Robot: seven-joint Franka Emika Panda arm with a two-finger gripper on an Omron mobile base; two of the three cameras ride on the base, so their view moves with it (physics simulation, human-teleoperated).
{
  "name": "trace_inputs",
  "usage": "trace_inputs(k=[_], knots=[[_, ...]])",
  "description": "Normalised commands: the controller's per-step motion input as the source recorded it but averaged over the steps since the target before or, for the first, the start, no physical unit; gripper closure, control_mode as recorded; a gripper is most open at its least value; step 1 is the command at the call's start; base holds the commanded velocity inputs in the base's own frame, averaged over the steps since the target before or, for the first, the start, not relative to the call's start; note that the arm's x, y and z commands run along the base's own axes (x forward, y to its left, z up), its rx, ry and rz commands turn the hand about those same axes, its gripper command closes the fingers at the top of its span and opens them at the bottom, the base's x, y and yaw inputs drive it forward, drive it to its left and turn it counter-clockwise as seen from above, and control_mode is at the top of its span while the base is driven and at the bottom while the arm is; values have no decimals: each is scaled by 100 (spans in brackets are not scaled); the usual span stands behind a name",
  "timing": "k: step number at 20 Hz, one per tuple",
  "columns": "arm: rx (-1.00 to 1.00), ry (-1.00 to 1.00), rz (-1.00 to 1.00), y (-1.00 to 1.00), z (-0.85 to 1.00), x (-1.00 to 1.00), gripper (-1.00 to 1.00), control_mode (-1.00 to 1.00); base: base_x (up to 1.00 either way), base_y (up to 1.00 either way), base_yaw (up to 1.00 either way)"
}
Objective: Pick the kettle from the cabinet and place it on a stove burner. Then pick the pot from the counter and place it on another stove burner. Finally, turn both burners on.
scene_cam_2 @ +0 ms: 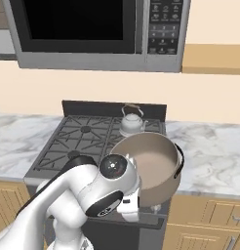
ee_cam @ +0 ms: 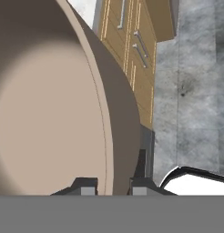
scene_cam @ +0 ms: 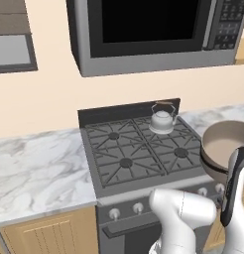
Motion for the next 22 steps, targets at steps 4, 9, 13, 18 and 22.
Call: trace_inputs(k=[4, 9, 13, 18, 22], knots=[[0, 0, 0, 0, 0, 0, 100, 100, 38, 12, -7], [0, 0, 0, 0, 0, 0, 100, 100, 36, 6, -6], [0, 0, -1, 2, 0, 3, 100, -100, 12, 6, -3], [0, 0, 0, 0, 0, 1, 100, -100, 0, 0, 0], [0, 0, 0, 0, -1, 31, 100, -100, 0, 0, 0]])
